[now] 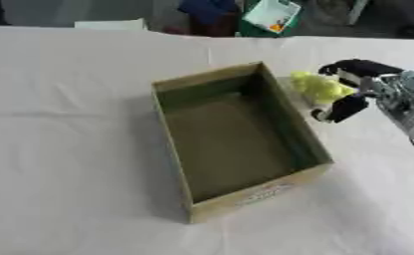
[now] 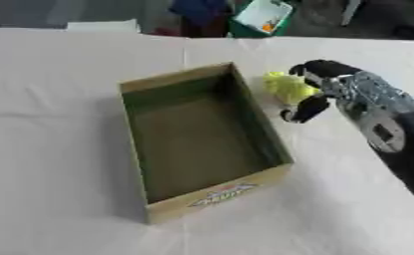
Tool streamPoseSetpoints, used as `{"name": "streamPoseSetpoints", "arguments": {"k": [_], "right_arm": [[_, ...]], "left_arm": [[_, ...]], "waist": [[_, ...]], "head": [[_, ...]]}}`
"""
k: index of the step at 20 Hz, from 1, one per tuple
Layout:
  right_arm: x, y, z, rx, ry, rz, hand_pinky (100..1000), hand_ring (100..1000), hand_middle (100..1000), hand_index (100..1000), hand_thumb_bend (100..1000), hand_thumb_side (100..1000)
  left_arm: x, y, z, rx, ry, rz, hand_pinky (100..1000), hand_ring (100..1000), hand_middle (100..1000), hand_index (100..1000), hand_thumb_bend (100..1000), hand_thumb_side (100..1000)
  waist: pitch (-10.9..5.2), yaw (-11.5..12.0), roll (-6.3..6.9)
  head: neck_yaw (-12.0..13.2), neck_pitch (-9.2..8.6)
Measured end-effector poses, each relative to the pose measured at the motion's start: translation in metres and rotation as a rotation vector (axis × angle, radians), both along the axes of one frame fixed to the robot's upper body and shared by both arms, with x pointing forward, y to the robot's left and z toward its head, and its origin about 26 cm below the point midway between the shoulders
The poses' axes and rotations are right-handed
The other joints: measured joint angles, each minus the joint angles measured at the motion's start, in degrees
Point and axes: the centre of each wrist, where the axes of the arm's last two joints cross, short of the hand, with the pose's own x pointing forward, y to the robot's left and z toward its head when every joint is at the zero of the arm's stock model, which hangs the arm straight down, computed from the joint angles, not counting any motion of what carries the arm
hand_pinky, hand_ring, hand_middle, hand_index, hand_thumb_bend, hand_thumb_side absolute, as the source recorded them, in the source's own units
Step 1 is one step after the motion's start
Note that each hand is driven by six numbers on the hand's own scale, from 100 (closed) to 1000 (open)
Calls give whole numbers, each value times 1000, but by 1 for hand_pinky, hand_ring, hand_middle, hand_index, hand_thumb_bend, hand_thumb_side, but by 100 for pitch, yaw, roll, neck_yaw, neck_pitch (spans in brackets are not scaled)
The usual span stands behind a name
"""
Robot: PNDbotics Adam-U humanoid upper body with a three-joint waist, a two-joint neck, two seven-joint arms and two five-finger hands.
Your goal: Pick up objects on the table and place them in the box.
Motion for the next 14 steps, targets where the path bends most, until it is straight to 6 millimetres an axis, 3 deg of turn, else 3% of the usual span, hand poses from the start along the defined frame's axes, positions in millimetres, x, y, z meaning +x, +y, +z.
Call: {"name": "streamPoseSetpoints", "arguments": {"k": [14], "right_arm": [[16, -13, -13, -6, -6, -57, 813, 865, 875, 968, 258, 394]], "left_arm": [[1, -3, 0, 0, 3, -12, 386, 446, 536, 652, 100, 544]], "waist": [[44, 91, -35]], "head": [[-16, -38]]}}
